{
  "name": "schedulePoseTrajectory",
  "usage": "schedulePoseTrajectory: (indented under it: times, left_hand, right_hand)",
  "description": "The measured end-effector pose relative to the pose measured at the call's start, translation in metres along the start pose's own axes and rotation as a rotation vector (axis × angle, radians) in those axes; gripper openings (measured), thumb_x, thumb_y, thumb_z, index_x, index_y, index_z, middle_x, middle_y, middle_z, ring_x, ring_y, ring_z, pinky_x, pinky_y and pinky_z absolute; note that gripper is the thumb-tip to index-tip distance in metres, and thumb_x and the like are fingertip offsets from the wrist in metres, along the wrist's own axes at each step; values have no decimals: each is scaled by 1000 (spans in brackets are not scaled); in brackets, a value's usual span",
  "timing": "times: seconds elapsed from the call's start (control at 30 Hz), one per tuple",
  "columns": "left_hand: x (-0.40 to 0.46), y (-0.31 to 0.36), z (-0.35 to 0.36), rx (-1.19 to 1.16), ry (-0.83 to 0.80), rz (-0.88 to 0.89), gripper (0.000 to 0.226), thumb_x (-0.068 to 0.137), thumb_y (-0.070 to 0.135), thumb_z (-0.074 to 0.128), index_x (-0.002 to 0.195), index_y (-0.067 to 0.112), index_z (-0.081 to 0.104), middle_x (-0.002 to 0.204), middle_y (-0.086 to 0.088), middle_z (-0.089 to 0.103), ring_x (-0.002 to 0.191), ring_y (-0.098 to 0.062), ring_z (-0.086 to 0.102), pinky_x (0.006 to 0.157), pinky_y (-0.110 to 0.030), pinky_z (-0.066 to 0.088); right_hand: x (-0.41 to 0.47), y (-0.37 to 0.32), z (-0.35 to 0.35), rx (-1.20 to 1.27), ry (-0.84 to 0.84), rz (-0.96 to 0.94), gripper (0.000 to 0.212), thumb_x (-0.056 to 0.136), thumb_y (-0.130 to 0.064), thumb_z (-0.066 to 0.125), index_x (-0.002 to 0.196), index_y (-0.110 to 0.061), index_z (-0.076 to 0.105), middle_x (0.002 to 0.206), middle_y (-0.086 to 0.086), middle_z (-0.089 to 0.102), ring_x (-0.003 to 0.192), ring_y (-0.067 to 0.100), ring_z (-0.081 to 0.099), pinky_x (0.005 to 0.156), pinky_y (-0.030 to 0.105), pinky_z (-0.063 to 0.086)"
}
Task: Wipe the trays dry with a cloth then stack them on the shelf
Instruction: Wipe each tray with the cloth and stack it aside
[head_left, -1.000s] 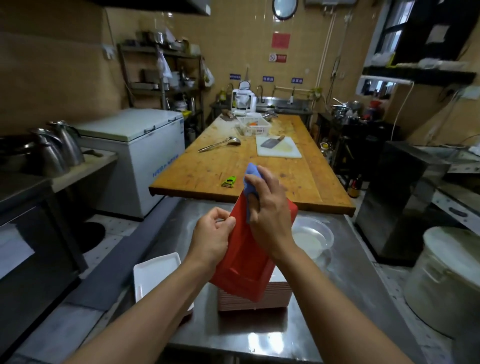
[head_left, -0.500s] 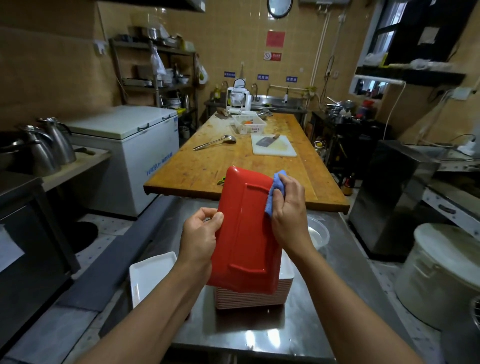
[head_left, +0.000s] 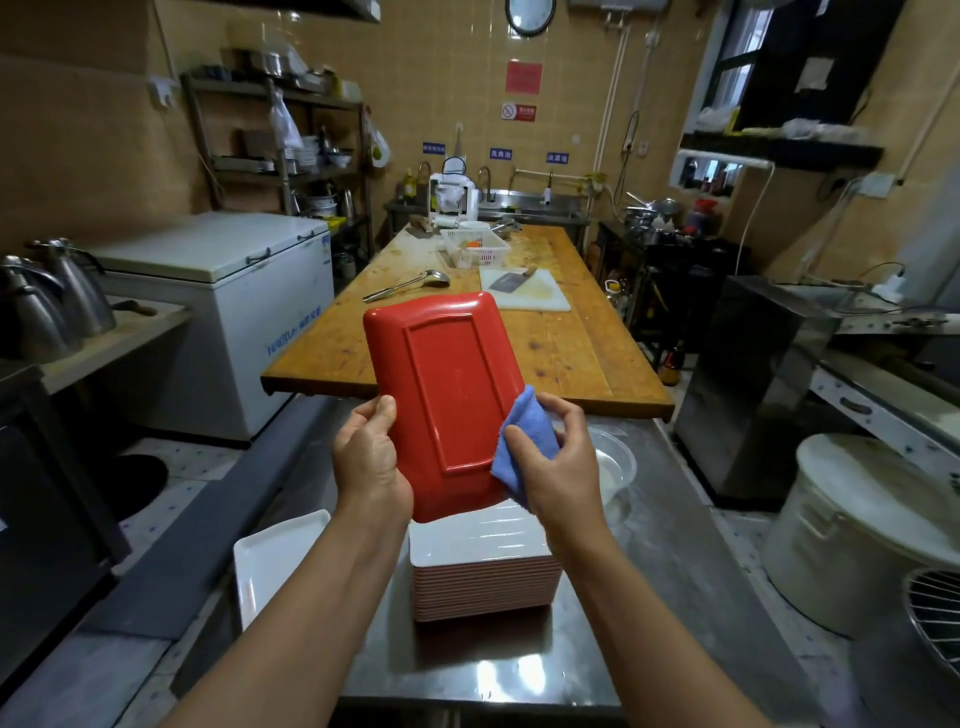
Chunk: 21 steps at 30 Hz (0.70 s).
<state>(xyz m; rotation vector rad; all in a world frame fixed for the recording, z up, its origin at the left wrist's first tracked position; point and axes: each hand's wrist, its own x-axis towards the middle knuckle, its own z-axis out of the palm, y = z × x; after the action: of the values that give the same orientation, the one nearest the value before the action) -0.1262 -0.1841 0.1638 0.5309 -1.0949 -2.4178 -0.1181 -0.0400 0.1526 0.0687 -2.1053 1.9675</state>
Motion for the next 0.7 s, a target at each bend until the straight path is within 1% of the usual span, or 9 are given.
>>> schedulePoseTrajectory:
  times: [0.03, 0.1, 0.2, 0.27, 0.37, 0.43, 0.5, 0.6, 0.7]
  left_hand:
    - [0, -2, 0, -7, -2, -10, 19, 94, 12, 53, 76, 18, 55, 68, 3, 66, 55, -6, 65, 59, -30, 49]
    - [0, -4, 0, 11, -41, -34, 17, 95, 13, 51, 78, 16, 55, 74, -1, 66, 65, -12, 66, 64, -33, 52]
    - [1, -1, -5, 87, -180, -90, 15, 98, 12, 45, 85, 14, 53, 77, -4, 65, 68, -14, 66, 60, -33, 54]
    - [5, 7, -13, 255, -297, -111, 6, 95, 14, 49, 99, 13, 55, 85, -4, 66, 72, -14, 67, 65, -35, 53]
    - [17, 31, -20, 564, -380, -1, 68, 71, 33, 74, 129, 16, 42, 116, -4, 61, 102, -18, 61, 85, -38, 47]
    - [24, 55, -14, 674, -412, 103, 93, 58, 36, 82, 136, 18, 35, 124, -4, 53, 108, -20, 57, 87, -33, 47]
    - [30, 80, -3, 790, -559, 70, 85, 56, 35, 82, 131, 18, 44, 121, -9, 59, 97, -23, 65, 74, -28, 53]
    - [29, 100, 5, 939, -814, -177, 76, 55, 31, 88, 120, 11, 55, 105, -16, 70, 89, -32, 70, 66, -36, 58]
    - [26, 98, 0, 844, -870, -227, 88, 38, 34, 93, 116, 11, 57, 105, -16, 70, 92, -35, 68, 66, -38, 58]
  right_hand:
    - [3, -2, -4, 130, -2, 94, 36, 82, -11, 69, 113, -22, 54, 101, 9, 66, 85, 23, 67, 72, 40, 57]
    - [9, -3, -11, 325, -36, 224, 38, 82, -4, 69, 116, -13, 54, 81, 21, 63, 54, 24, 62, 45, 29, 49]
    - [17, -1, -17, 420, -94, 307, 36, 84, 1, 63, 117, -8, 53, 64, 14, 58, 36, 17, 50, 37, 19, 36]
    - [24, 1, -23, 420, -119, 317, 34, 84, 3, 61, 116, -5, 55, 67, 12, 60, 42, 20, 53, 43, 23, 38]
    - [34, 1, -38, 396, -216, 315, 37, 77, 2, 64, 113, -3, 58, 82, 14, 66, 64, 29, 59, 60, 34, 45]
    - [39, -2, -48, 379, -329, 307, 47, 67, -2, 67, 114, -3, 58, 87, 13, 70, 69, 28, 64, 63, 36, 50]
    - [42, -7, -55, 328, -449, 282, 48, 63, -4, 67, 110, -5, 61, 90, 12, 71, 72, 25, 67, 64, 35, 55]
    - [47, -16, -59, 288, -585, 249, 43, 64, -1, 66, 107, -9, 64, 94, 12, 71, 75, 25, 69, 66, 33, 58]
    - [51, -25, -57, 289, -602, 210, 41, 66, 1, 65, 107, -8, 65, 95, 11, 71, 75, 22, 69, 63, 29, 58]
